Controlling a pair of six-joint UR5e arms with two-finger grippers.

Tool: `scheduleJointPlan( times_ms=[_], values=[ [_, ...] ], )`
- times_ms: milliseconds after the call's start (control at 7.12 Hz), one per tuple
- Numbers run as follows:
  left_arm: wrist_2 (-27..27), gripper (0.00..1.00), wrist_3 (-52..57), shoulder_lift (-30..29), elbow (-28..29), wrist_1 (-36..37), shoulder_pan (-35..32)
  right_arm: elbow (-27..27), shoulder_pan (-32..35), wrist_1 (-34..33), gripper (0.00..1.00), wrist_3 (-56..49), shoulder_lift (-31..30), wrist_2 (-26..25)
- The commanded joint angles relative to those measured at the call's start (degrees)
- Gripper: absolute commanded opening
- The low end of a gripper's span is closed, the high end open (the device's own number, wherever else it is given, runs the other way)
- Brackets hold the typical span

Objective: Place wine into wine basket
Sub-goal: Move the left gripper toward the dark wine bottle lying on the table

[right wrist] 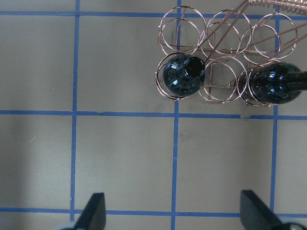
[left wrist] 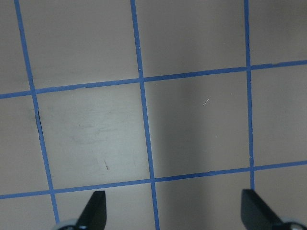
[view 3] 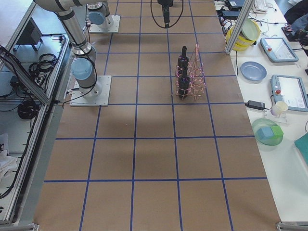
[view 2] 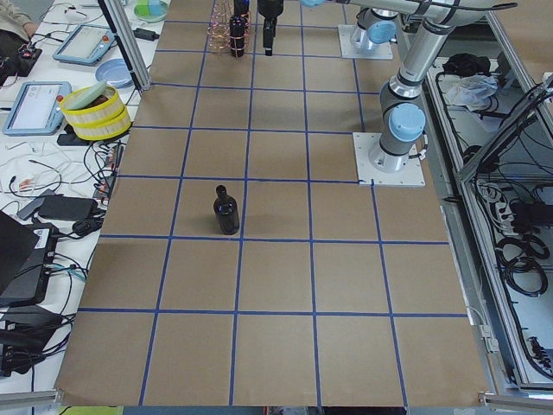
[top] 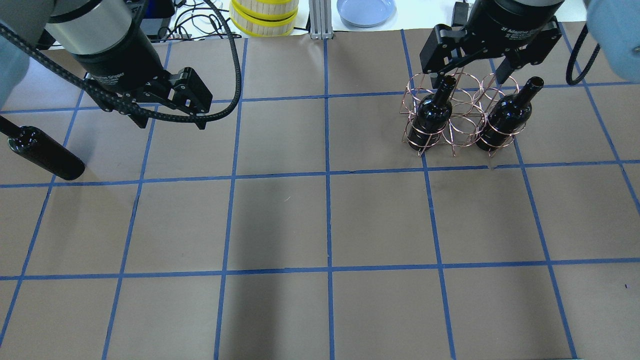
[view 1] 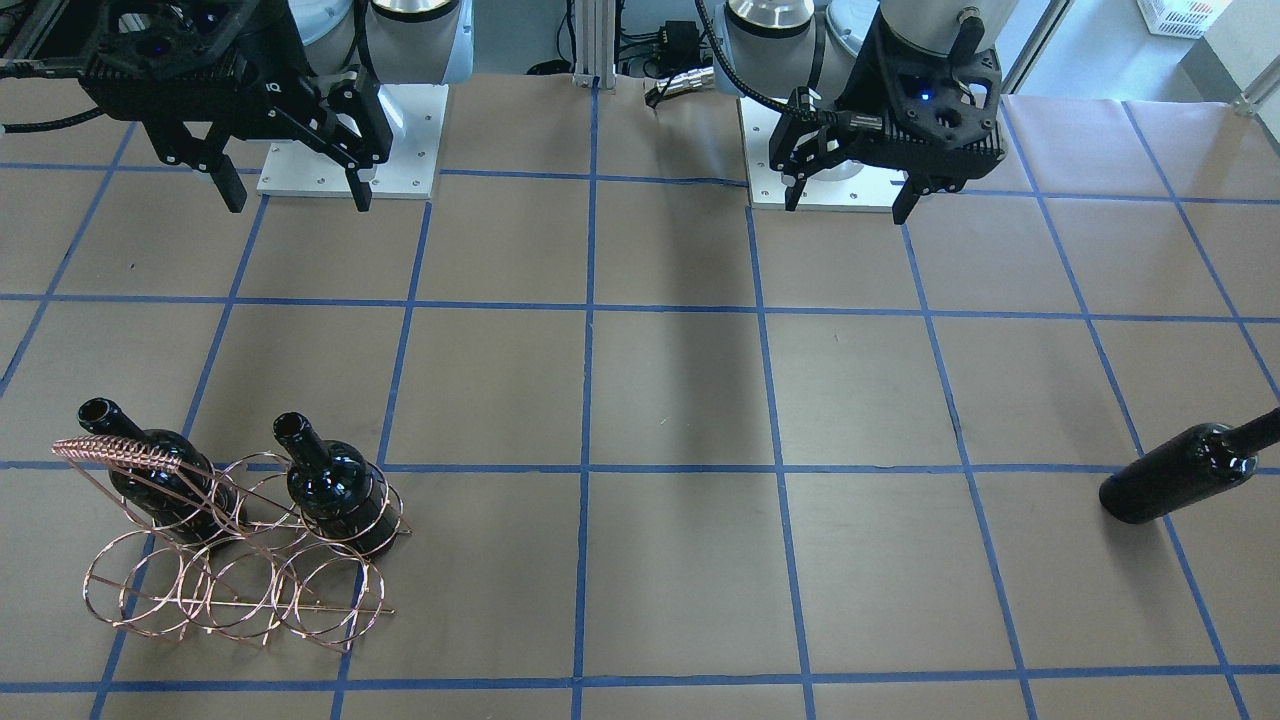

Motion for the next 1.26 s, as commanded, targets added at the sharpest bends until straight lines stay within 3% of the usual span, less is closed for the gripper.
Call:
scheduleJointPlan(
  times_ms=[0, 562, 843, 1124],
  values=[
    [0.1, 1.0, 0.1, 0.1, 0.0, 0.0, -0.1, 0.0, 0.0, 0.0, 1.0, 0.0, 0.0, 0.0],
    [5.4, 1.0, 3.6, 0.3, 0.2, 0.2, 3.1, 0.0, 0.0, 0.0, 1.0, 0.0, 0.0, 0.0],
    [1.5, 0.98, 15.9, 0.1, 0.1, 0.7, 16.6, 0.0, 0.0, 0.1, 1.0, 0.0, 0.0, 0.0],
    [3.4, 0.98, 17.4, -2.2, 1.0, 3.7, 25.5, 0.5, -0.1, 0.0, 1.0, 0.0, 0.0, -0.1]
  ],
)
